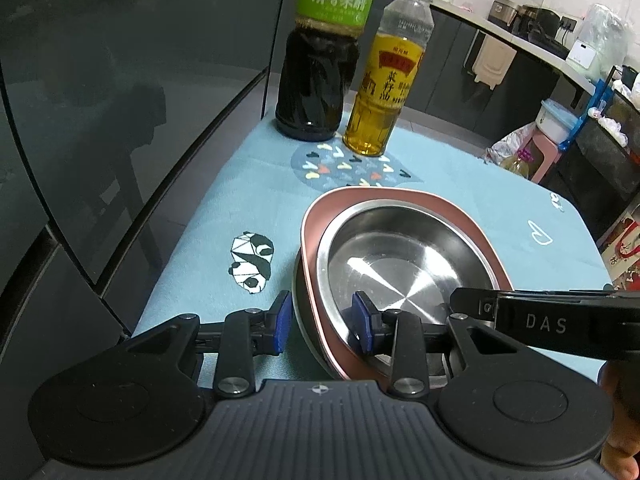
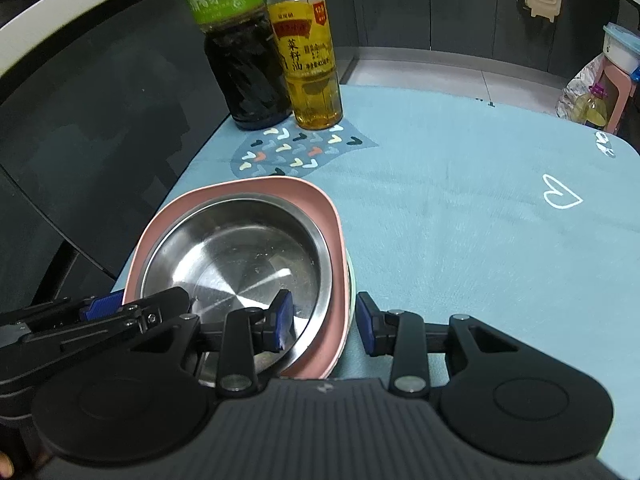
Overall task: Organize plates and bowls
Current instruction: 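Grasp the pink dish and green plate rims with both grippers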
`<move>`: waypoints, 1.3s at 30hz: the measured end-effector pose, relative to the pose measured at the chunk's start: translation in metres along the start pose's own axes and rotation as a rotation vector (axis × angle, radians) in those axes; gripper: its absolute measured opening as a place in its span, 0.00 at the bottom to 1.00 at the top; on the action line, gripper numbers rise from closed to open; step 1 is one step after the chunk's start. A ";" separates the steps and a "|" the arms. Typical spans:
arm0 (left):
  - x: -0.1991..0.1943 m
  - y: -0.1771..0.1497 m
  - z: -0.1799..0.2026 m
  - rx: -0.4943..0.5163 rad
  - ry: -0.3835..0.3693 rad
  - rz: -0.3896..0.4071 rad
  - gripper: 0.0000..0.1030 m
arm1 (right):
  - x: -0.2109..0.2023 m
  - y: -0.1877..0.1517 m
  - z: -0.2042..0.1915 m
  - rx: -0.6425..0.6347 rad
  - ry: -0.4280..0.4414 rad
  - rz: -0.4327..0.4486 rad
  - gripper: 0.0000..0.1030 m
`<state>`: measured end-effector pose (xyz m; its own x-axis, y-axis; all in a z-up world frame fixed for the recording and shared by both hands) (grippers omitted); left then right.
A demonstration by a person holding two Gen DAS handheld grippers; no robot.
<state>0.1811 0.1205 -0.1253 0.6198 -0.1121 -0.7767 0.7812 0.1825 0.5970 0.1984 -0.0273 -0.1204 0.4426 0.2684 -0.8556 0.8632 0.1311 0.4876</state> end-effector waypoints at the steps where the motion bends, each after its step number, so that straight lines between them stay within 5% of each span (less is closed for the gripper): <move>1: -0.002 0.000 0.001 0.002 0.000 0.004 0.30 | -0.002 0.000 0.000 0.001 0.001 0.004 0.32; 24: -0.060 -0.014 0.022 0.034 -0.013 0.100 0.30 | -0.061 -0.021 -0.001 -0.001 0.020 0.104 0.32; 39: -0.099 -0.057 0.051 0.095 -0.081 0.112 0.30 | -0.109 -0.073 0.012 0.041 -0.014 0.167 0.32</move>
<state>0.0792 0.0711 -0.0724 0.7045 -0.1756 -0.6877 0.7080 0.1053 0.6983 0.0901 -0.0781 -0.0649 0.5835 0.2695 -0.7661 0.7867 0.0467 0.6156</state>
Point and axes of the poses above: each gripper's, at about its wrist camera, not at the fingertips, and x roughly the way its jaws point, z to its right, y to its top, the point moved 5 cm from there along x, roughly the way its jaws point, and after that the axes turned 5 degrees about -z, right-handed, at the moved point
